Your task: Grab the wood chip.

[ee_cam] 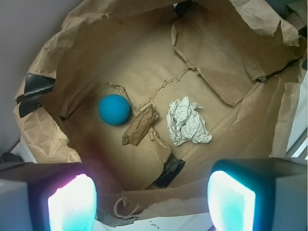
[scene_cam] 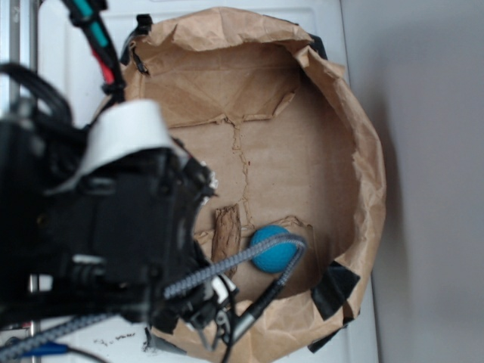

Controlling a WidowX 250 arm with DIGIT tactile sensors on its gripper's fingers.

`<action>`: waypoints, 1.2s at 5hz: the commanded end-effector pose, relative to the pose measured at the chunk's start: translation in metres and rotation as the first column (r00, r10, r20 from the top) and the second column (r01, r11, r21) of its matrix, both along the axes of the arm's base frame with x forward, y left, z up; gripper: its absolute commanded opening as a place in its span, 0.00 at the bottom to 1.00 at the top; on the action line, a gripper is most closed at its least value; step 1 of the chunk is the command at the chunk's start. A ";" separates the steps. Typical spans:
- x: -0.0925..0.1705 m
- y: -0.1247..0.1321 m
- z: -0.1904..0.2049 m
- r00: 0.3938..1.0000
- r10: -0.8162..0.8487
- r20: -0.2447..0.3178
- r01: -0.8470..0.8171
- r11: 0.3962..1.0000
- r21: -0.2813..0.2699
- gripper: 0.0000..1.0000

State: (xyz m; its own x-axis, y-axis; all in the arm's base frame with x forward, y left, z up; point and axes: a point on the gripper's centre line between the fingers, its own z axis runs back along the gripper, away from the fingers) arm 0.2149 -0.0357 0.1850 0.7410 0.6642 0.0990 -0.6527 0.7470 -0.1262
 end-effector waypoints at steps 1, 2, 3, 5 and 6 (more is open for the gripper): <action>0.005 0.003 0.013 0.999 -0.003 0.047 0.003 1.000 -0.008 1.00; 0.004 0.024 -0.006 0.998 -0.049 0.027 0.052 0.991 -0.126 1.00; 0.020 0.041 -0.037 0.998 0.058 0.030 -0.054 0.992 -0.112 1.00; 0.042 0.046 -0.084 0.997 0.053 0.054 -0.044 0.985 -0.169 1.00; 0.040 0.046 -0.104 0.998 0.037 0.059 -0.028 0.990 -0.135 1.00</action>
